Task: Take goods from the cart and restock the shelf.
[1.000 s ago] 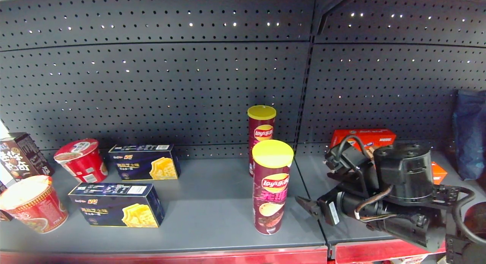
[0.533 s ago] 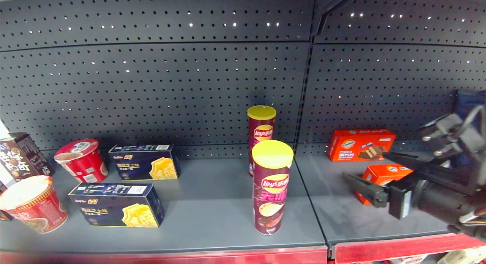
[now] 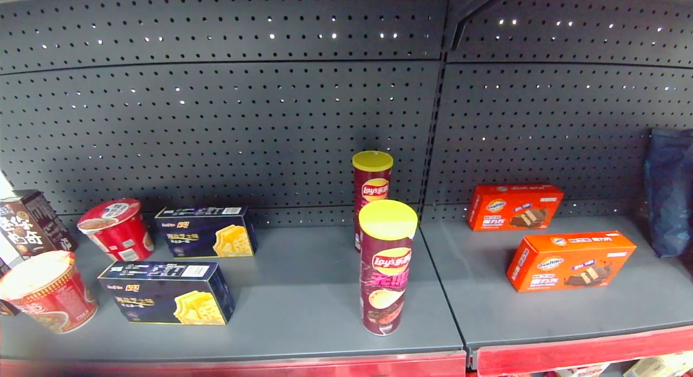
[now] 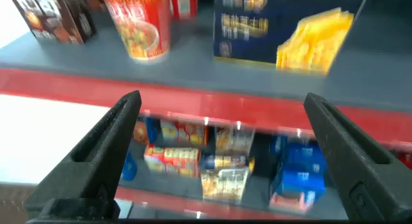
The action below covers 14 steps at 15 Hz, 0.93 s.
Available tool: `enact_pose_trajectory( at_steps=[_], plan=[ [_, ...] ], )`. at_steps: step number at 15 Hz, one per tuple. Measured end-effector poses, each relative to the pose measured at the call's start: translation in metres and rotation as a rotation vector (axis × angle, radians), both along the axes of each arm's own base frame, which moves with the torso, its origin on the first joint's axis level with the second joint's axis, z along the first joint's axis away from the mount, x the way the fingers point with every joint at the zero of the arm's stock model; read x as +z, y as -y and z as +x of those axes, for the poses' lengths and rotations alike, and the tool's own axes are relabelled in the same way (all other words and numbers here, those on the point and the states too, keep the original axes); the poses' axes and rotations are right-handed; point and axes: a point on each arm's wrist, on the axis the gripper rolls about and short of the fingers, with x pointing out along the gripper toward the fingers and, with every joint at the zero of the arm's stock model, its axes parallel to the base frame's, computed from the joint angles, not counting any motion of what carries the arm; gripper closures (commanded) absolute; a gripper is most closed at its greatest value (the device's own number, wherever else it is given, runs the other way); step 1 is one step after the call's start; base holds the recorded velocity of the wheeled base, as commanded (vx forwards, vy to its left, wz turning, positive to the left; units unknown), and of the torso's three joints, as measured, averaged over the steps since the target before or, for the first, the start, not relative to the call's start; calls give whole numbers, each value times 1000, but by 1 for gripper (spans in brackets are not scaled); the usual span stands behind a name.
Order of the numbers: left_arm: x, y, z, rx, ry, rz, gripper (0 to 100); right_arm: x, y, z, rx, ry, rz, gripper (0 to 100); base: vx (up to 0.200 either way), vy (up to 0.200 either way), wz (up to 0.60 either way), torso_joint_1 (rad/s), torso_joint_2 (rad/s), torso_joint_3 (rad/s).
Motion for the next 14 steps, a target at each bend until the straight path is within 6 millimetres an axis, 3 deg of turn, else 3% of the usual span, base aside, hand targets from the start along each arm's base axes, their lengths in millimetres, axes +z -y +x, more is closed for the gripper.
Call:
enact_pose_trajectory(
  at_steps=[3,7,10,14],
  plan=[
    [1,1,0,-42,4,11,0,-44,2,-44,-112,-16,21,0,0,0,0,0,0,0],
    [1,1,0,-49,4,14,0,-100,0,-52,-98,-26,69,0,0,0,0,0,0,0],
    [1,2,0,-77,2,24,0,-117,-2,-52,-18,-123,35,0,0,0,0,0,0,0],
    [0,2,0,-171,-1,56,0,-118,-4,-53,54,-125,9,0,0,0,0,0,0,0]
  ],
)
